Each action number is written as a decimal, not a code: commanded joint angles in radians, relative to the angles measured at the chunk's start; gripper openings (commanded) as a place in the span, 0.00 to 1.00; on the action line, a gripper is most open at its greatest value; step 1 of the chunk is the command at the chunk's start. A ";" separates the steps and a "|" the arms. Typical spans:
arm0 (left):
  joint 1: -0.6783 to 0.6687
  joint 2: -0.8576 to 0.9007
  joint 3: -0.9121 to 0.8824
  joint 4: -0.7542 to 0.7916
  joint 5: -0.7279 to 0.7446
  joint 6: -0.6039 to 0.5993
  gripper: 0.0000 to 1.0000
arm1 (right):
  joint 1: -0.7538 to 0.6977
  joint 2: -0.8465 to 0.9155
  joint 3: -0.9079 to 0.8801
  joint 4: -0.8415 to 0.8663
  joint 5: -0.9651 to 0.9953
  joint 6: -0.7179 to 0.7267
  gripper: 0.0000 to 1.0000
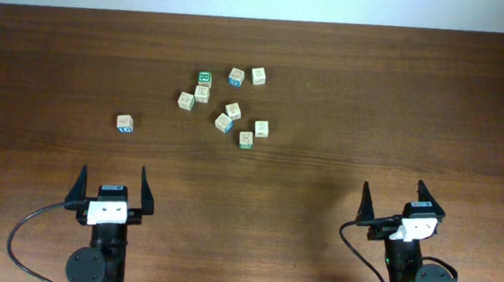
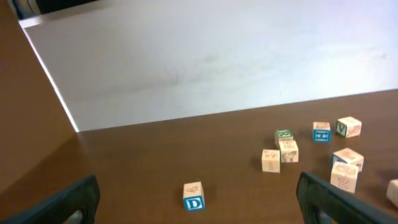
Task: Rotate 5 blocks
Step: 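Raise both arms and move grippers over the scattered blocks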
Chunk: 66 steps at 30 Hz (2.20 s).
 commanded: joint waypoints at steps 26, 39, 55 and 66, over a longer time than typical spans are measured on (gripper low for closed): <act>-0.004 1.539 1.703 -0.975 0.315 -0.037 0.99 | 0.063 1.616 1.742 -0.792 -0.651 0.094 0.98; -0.004 1.839 1.777 -1.129 0.164 -0.032 0.84 | 0.192 2.044 1.871 -0.986 -0.658 0.091 1.00; 0.018 2.168 1.772 -1.143 -0.172 -0.293 0.68 | 0.378 2.151 1.863 -1.056 -0.103 0.151 0.91; 0.019 2.195 1.736 -1.092 -0.175 -0.294 0.56 | 0.379 2.153 1.863 -1.056 -0.104 0.150 0.85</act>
